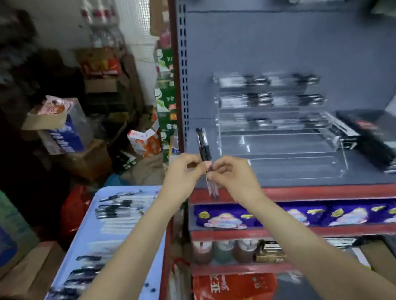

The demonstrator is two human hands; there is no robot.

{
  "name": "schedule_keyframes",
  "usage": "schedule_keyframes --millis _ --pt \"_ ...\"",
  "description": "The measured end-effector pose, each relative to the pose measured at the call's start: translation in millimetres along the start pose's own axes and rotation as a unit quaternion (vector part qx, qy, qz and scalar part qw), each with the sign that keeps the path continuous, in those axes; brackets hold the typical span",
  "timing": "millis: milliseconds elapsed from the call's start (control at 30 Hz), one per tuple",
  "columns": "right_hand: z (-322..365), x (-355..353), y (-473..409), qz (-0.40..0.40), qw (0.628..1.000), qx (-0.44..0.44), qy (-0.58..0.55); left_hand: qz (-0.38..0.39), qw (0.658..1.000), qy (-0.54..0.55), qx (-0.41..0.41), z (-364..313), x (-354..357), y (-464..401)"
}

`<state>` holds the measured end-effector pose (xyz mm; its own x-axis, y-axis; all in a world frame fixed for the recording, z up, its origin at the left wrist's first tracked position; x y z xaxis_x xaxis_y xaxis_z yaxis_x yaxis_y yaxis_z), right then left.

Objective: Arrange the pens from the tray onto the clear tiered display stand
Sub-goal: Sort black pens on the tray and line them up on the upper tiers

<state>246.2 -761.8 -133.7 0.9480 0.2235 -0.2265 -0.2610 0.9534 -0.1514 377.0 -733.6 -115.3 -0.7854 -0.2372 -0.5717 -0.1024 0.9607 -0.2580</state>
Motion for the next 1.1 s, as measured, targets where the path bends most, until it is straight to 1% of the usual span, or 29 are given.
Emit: schedule_keyframes --millis 133,200,300,400,467,533,633,700,733,800,867,1100 --pt "8.0 -90.9 -19.1 0.014 1.0 -0.016 -0.022 -0.006 0.999 -0.015 0.032 -53.2 50.9 -39.5" --pt "13.7 -138.9 -29.7 0.009 0.999 -0.031 -0.043 0.02 0.998 -0.053 0.04 -77.8 75.0 -59.0" --pt "18.8 -197.8 -43.6 0.007 0.994 -0.059 -0.091 0.087 0.988 -0.109 0.068 -109.9 111.6 -81.9" --pt "14.5 -236.1 -56.0 -0.001 0.989 -0.074 -0.128 0.102 0.986 -0.106 0.076 -133.8 139.6 -98.7" --pt "9.2 -256.3 -63.6 -0.007 0.982 -0.077 -0.171 0.094 0.988 -0.095 0.077 -144.6 150.9 -108.4" --pt "4.3 -274.5 -70.6 -0.03 0.972 -0.069 -0.222 0.053 0.989 -0.11 0.079 -151.2 154.6 -118.2" --pt "-4.5 -304.2 -82.7 -0.139 0.944 -0.069 -0.293 -0.032 0.982 -0.169 0.079 -156.8 150.3 -132.3" --pt "-8.6 -321.4 -90.5 -0.189 0.927 -0.075 -0.314 -0.054 0.971 -0.22 0.077 -154.7 151.3 -141.9" --pt "-9.9 -327.5 -93.4 -0.207 0.92 -0.076 -0.324 -0.043 0.967 -0.24 0.078 -151.4 153.7 -146.6" --pt "-10.2 -336.5 -98.8 -0.232 0.908 -0.078 -0.34 0.008 0.96 -0.267 0.084 -143.7 162.8 -156.2" --pt "-9.3 -342.7 -105.1 -0.238 0.902 -0.077 -0.351 0.047 0.953 -0.287 0.085 -138.5 173.8 -166.5" --pt "-16.7 -350.0 -120.4 -0.221 0.908 -0.065 -0.351 0.087 0.947 -0.299 0.08 -142.0 199.3 -193.8"
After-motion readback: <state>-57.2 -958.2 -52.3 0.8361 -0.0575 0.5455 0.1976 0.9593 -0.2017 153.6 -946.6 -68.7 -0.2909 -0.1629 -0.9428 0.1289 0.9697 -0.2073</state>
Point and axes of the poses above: each hand's wrist, its own y-axis away from the middle knuckle, its own x-axis out of the palm, z = x × y, the point moved 2 cm from there along -y, towards the middle knuckle, and after that the axes turned 10 degrees about -y, right-handed, at the moved point
